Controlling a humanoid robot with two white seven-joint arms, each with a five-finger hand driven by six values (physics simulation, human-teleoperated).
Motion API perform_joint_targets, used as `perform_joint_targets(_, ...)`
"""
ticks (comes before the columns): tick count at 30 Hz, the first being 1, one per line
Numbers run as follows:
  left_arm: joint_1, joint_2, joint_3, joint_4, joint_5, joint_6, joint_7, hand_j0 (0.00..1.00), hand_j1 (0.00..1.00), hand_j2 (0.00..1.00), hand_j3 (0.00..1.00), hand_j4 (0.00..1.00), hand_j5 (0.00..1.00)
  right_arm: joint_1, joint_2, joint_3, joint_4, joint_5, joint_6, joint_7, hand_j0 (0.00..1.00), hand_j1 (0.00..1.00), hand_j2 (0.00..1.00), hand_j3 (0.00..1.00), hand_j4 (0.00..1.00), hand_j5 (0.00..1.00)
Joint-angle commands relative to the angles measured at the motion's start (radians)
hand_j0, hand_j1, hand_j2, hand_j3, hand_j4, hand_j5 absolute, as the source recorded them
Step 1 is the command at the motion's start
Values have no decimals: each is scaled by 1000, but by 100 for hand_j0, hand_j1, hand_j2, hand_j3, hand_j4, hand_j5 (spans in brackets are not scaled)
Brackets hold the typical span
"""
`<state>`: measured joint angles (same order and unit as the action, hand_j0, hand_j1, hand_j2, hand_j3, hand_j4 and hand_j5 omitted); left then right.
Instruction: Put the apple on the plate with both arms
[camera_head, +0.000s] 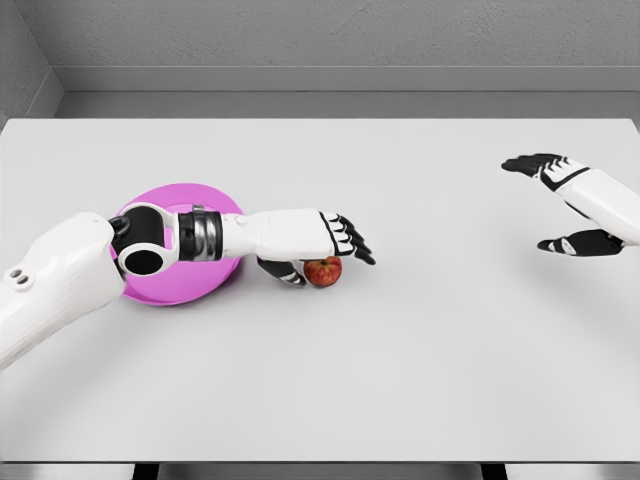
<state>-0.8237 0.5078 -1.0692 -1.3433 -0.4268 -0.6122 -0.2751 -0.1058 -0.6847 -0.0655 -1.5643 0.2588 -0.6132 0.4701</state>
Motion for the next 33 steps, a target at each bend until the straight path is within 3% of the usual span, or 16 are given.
perform_joint_targets(1, 0, 3, 0, 0, 8, 1, 1, 90, 90, 90, 90, 90, 90, 0, -1, -2, 0, -7, 2, 1, 100, 100, 100, 100, 100, 100)
perform_joint_targets(13, 17, 6, 0, 3, 3, 1, 1, 90, 90, 90, 90, 90, 90, 2, -1, -2, 0, -7, 2, -1, 100, 100, 100, 100, 100, 100)
perform_joint_targets(18, 18, 6, 0, 6, -1, 1, -1, 83, 83, 83, 83, 83, 83, 2, -1, -2, 0, -7, 2, 1, 100, 100, 100, 100, 100, 100)
perform_joint_targets(33, 18, -5, -2, 49, -3, 1, -19, 83, 83, 83, 83, 83, 83, 2, -1, -2, 0, -9, 2, -1, 100, 100, 100, 100, 100, 100)
